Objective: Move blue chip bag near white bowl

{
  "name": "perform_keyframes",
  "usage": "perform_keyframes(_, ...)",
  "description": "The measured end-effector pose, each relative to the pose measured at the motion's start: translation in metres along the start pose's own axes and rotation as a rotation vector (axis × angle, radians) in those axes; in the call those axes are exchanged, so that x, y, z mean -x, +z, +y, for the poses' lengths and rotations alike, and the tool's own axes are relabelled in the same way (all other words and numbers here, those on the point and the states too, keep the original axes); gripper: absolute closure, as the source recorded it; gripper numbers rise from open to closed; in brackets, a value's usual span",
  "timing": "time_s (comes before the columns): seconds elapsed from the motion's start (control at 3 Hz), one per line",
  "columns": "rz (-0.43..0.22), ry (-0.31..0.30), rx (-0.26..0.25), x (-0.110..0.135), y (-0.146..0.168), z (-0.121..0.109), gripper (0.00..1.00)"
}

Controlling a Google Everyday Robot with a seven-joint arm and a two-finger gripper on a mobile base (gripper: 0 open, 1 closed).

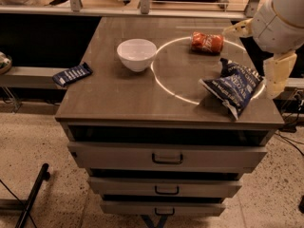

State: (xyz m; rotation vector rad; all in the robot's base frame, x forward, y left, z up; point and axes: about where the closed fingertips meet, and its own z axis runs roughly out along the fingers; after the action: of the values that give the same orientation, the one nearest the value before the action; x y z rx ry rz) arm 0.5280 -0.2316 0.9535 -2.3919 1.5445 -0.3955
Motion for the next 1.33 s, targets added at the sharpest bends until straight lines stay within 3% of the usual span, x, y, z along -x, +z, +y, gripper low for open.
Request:
perform_keyframes(0.33, 0.027, -0.115, 0.029, -0.014, 0.027, -0.003, 0.0)
perform_keyframes(0.67, 0.028, -0.171, 0.046, -0.024, 0.049, -0.001, 0.0)
perform_keyframes(1.33, 0.029, -0.23, 0.11, -0.031, 0.087, 0.015, 0.45)
